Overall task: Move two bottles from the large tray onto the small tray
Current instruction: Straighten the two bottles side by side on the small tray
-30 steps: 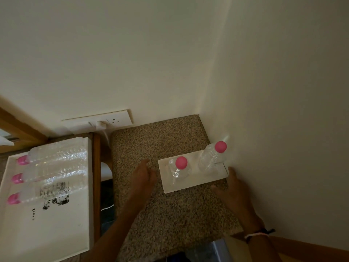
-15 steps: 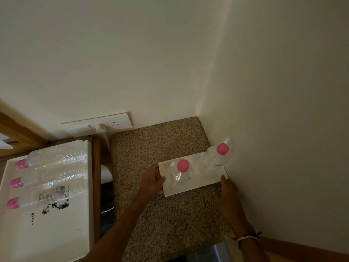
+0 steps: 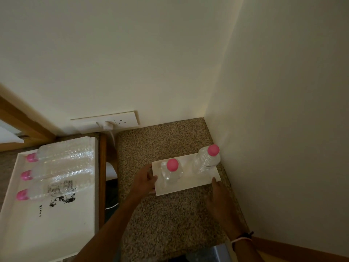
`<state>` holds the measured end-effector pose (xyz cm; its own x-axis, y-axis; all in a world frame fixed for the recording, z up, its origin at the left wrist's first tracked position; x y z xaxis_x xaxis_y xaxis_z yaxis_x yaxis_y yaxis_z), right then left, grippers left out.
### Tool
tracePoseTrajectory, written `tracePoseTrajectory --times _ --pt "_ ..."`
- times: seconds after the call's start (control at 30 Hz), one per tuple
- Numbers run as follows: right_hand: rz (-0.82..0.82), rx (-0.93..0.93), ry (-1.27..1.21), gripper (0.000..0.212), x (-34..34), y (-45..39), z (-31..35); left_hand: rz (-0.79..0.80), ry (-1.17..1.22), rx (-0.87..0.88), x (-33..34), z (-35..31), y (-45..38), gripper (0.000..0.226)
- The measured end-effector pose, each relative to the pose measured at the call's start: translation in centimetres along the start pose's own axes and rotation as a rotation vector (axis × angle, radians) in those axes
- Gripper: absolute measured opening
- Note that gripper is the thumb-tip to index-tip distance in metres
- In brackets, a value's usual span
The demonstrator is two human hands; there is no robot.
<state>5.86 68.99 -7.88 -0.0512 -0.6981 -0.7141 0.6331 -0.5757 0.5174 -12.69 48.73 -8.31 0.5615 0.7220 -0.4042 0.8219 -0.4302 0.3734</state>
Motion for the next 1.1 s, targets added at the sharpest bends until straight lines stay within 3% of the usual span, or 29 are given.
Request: tracePoseTrajectory --times 0.27,0.63,0.73,0.8,0.87,0.97,1.1 --pt "0.062 -0.097 0.084 0.068 1.5 0.1 2.8 -0.066 -0.05 -0.039 -3.8 1.4 1.7 0.047" --pt "0.16 -0.089 0.091 0.072 1.5 -0.8 3.0 -0.082 -0.02 -0.018 -5.1 1.5 1.9 0.045" --pt "0.116 -0.075 0.03 0.064 -0.4 -1.5 2.8 -0.112 -0.051 0.027 -5.6 1.6 2.3 0.045" --pt "0.042 -0.126 0.017 0.06 -2.3 -1.8 3.3 -0.1 -0.049 0.039 -5.8 1.8 2.6 0.053" --pt "-0.007 -0.194 -0.021 0.071 -3.7 -2.4 4.1 -0.055 -0.083 0.092 -5.5 1.5 2.8 0.068" --pt "0.04 -0.273 -0.092 0.095 -4.0 -3.0 5.9 0.008 -0.226 0.18 -4.5 0.7 3.2 0.093" --pt "0.127 -0.32 -0.242 0.1 -2.6 -3.9 8.8 -0.006 -0.188 0.241 -3.6 -0.4 3.2 0.099"
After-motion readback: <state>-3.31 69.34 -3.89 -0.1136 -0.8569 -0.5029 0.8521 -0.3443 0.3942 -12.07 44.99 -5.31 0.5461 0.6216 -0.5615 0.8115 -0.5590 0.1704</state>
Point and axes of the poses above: each hand's wrist, its own y-axis away from the middle knuckle, its own x-axis out of the palm, z = x × y, the point moved 10 cm from there along -y, towards the middle knuckle, and after that the axes turned 5 degrees about x, right-handed, at the moved point
